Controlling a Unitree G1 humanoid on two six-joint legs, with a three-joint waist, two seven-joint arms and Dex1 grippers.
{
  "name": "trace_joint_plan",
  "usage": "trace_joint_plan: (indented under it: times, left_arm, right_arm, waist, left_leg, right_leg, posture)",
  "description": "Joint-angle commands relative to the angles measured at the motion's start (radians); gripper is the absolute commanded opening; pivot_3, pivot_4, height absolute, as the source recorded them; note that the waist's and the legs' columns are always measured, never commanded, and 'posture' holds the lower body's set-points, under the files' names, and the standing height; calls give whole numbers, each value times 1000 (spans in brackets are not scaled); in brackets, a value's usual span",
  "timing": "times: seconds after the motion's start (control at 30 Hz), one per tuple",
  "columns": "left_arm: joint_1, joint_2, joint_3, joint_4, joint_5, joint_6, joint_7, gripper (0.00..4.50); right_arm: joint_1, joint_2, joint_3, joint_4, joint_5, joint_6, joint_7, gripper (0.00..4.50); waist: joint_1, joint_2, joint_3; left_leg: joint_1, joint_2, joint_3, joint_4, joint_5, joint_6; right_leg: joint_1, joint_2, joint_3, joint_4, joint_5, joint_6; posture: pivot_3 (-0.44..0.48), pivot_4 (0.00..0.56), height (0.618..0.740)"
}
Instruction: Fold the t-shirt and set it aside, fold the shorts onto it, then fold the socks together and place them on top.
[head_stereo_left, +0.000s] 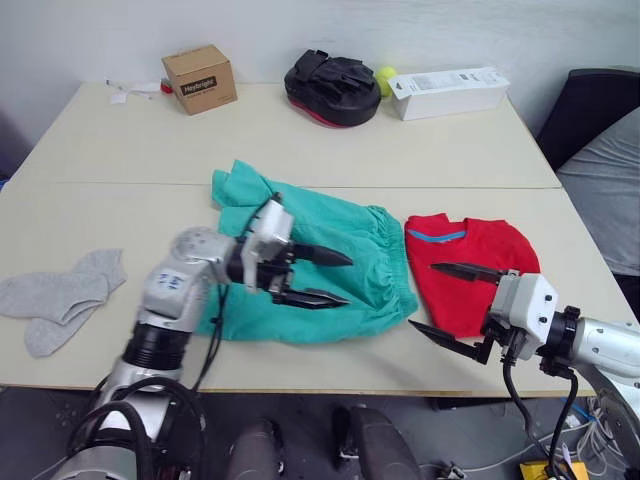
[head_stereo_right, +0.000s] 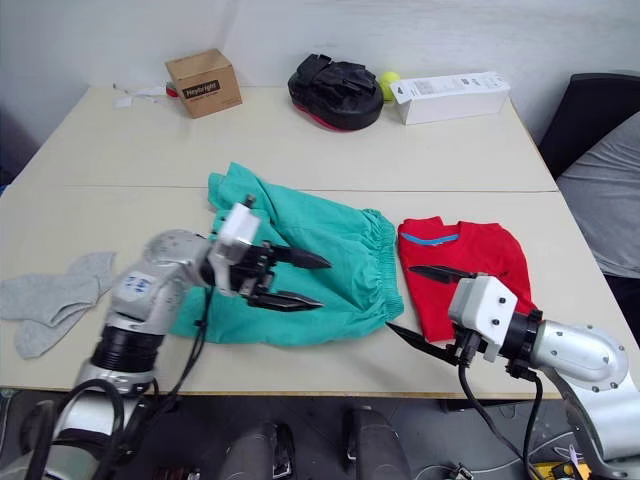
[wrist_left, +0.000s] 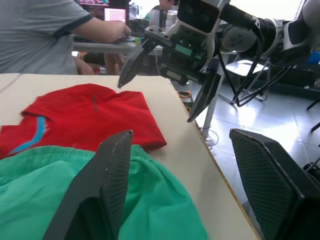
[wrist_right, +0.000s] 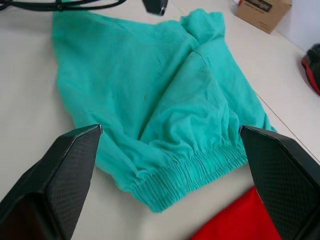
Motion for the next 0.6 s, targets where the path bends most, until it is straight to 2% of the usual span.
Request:
trace_joint_plan:
  times: [0.03,0.1,0.23,0.3,0.4,0.5,0.6]
  left_arm:
    - [77,107,82,-27,31,-83,15,3794]
    - [149,175,101,-14,87,-226,-18,4430]
    - [328,314,122,30,203,-488,-63,4471]
    - [385,346,133,50,224,-530,-44,4471]
    - [447,348,151,52,243,-526,42,4471]
    - [489,348,130,70,301,-563,97,4500]
    - [499,365,114,99,362,-598,141,3879]
  right_arm:
    - [-15,-12,87,-46,-37,-11,35,4500]
    - [-25,-5,146,-30,-92,-41,42,4500]
    - [-68,6,262,60,-231,-111,43,4500]
    - [-89,8,293,108,-276,-159,49,4500]
    - [-140,25,332,201,-350,-211,31,4500]
    - [-184,36,372,284,-412,-284,34,3830]
    - [-208,45,379,319,-424,-325,35,2769]
  waist:
    - [0,0,0]
    - [-1,0,0]
    - [-1,0,0]
    - [0,0,0]
    - [7,0,0]
    - [4,0,0]
    - [2,0,0]
  left_leg:
    - [0,0,0,-1,0,0]
    - [-1,0,0,-2,0,0]
    - [-2,0,1,-1,-3,1]
    - [-2,0,2,-1,-4,3]
    - [-3,-1,1,0,-7,6]
    - [-3,-1,1,0,-8,9]
    - [-2,0,2,-1,-8,9]
  right_leg:
    - [0,0,0,-1,0,0]
    - [0,0,0,-2,0,0]
    - [-1,-1,0,-4,0,-1]
    - [-1,-2,0,-4,0,-1]
    - [-1,-3,0,-5,-1,-1]
    - [-1,-4,0,-5,0,-2]
    - [-2,-3,0,-5,0,-3]
  posture:
    - [0,150,740]
    - [0,150,740]
    - [0,150,740]
    - [0,150,740]
    - [0,150,740]
    - [0,150,740]
    - [0,150,740]
